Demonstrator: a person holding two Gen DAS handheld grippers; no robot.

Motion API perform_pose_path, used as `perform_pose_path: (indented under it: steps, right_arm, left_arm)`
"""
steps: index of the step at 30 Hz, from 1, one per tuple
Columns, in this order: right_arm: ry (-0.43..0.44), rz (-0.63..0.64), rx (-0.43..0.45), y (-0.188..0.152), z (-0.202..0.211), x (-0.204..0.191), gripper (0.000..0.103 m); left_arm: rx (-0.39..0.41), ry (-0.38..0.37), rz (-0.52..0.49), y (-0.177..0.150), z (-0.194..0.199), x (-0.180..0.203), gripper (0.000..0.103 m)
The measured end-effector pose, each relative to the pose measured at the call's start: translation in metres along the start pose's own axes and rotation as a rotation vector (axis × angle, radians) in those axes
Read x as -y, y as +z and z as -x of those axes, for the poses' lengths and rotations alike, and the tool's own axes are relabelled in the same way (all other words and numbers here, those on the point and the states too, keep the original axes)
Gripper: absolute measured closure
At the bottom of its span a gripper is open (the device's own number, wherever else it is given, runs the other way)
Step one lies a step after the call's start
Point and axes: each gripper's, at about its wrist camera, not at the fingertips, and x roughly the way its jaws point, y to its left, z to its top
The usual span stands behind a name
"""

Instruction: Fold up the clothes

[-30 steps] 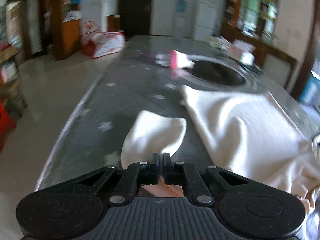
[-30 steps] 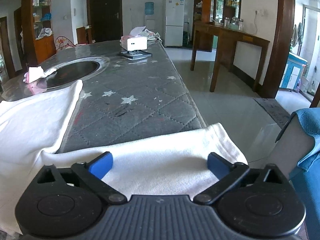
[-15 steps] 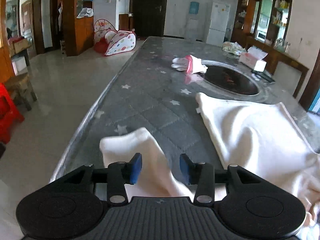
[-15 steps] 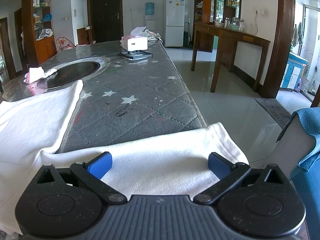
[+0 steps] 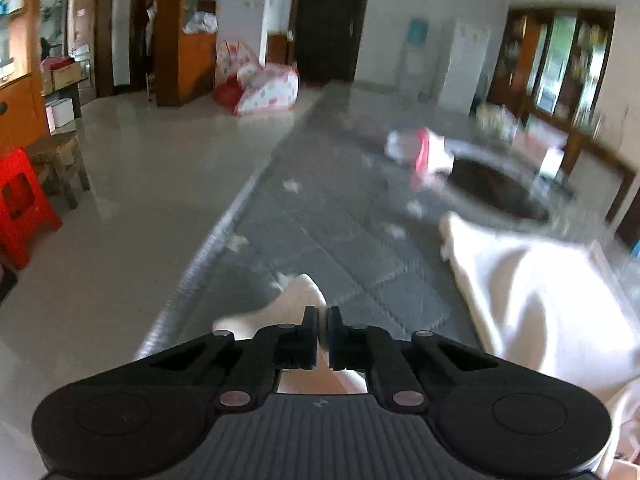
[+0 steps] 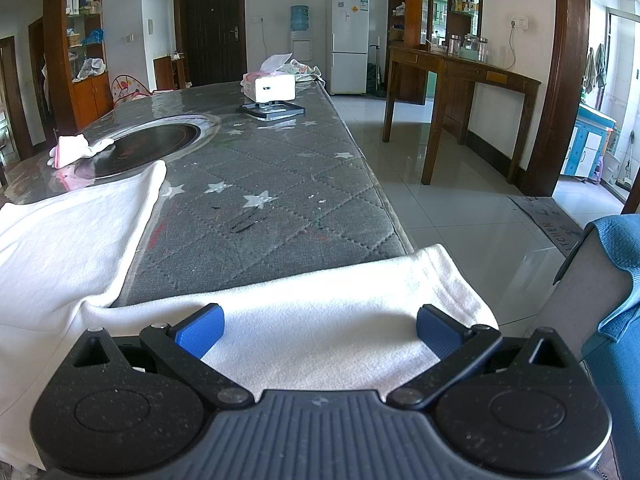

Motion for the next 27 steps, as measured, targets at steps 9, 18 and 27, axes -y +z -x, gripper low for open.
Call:
perform_pose_path:
  steps: [9,18,27]
  right_arm:
    - [-0.003,0.003,-0.001,0.000,0.000,0.000,0.000]
    - [-0.005,0.004,-0.002,0.001,0.000,0.000,0.000]
    - [-0.004,0.003,-0.002,0.001,0.000,0.000,0.000]
  left_arm:
    - [0.040,-0.022,0.131,-0.030,0.058,-0.052,0.098]
    - [-0.020,-0.074,0.098,-0.017,0.047,-0.020,0.080]
    - [-0.082,0.035,0.026,0.008,-0.007,0.021,0.060]
